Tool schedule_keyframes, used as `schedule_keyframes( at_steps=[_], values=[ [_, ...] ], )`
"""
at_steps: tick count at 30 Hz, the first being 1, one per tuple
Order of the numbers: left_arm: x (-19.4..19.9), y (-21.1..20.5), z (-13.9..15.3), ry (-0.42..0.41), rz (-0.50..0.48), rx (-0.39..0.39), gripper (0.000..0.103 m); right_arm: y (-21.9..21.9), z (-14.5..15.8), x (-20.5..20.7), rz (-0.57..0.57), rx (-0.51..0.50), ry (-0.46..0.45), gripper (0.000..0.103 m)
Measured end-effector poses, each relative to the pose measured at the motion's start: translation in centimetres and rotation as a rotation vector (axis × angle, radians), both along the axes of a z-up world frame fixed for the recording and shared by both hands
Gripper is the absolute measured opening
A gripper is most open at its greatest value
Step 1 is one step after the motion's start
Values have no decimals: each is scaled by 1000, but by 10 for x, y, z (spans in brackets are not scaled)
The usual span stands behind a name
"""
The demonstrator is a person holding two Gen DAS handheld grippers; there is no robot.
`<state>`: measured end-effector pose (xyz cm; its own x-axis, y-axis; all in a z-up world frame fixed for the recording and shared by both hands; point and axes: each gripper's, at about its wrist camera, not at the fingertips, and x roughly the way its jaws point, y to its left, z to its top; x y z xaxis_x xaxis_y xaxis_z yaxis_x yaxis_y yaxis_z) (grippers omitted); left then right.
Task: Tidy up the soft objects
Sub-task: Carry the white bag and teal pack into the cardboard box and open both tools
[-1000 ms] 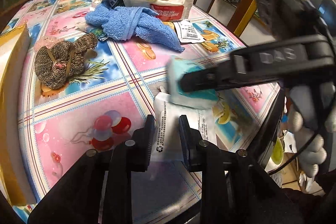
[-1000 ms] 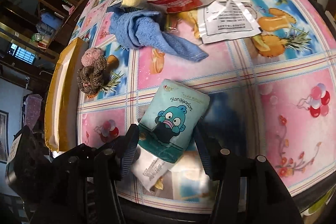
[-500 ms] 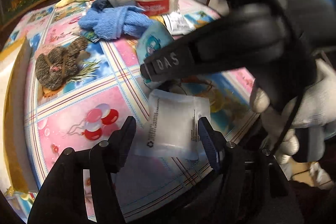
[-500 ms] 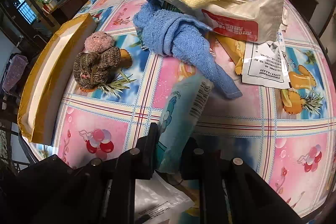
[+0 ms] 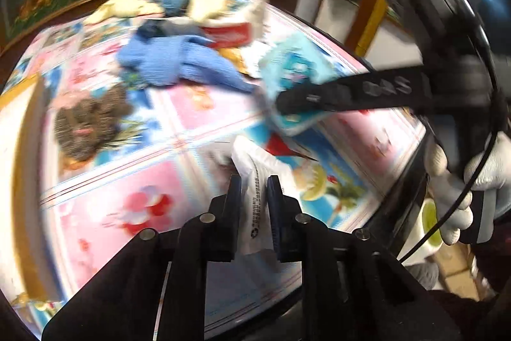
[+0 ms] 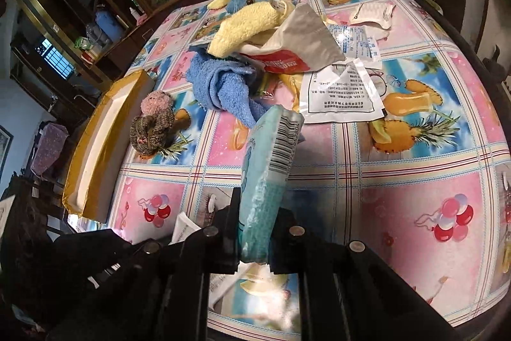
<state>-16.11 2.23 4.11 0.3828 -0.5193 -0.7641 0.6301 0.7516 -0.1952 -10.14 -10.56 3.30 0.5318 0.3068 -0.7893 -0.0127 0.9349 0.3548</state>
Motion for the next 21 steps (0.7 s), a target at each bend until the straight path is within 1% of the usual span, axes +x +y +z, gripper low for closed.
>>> schedule_keyframes(
  at_steps=[5, 8, 9, 11, 14, 16, 19, 21],
  values=[
    [7, 36, 14, 51, 47, -126, 11, 7, 9, 2, 21, 33, -38, 10],
    [11, 46, 23, 59, 62, -178, 11, 15, 13, 2, 43, 38, -51, 10],
    [20, 46, 25, 68, 65, -201, 10, 17, 15, 2, 50, 40, -55, 10],
    [24, 52, 29, 86, 78, -243, 10, 21, 17, 2, 57, 47, -60, 10],
    [33, 76, 47, 82, 132, -311, 10, 27, 23, 4, 75, 59, -73, 10],
    [40, 97, 60, 36, 199, -301, 10, 35, 29, 7, 96, 55, -81, 10],
    [51, 136, 76, -53, 347, -220, 10, 58, 40, 19, 158, 69, -93, 10],
    [61, 160, 78, -83, 441, -166, 11, 82, 45, 29, 215, 82, -99, 10]
  ],
)
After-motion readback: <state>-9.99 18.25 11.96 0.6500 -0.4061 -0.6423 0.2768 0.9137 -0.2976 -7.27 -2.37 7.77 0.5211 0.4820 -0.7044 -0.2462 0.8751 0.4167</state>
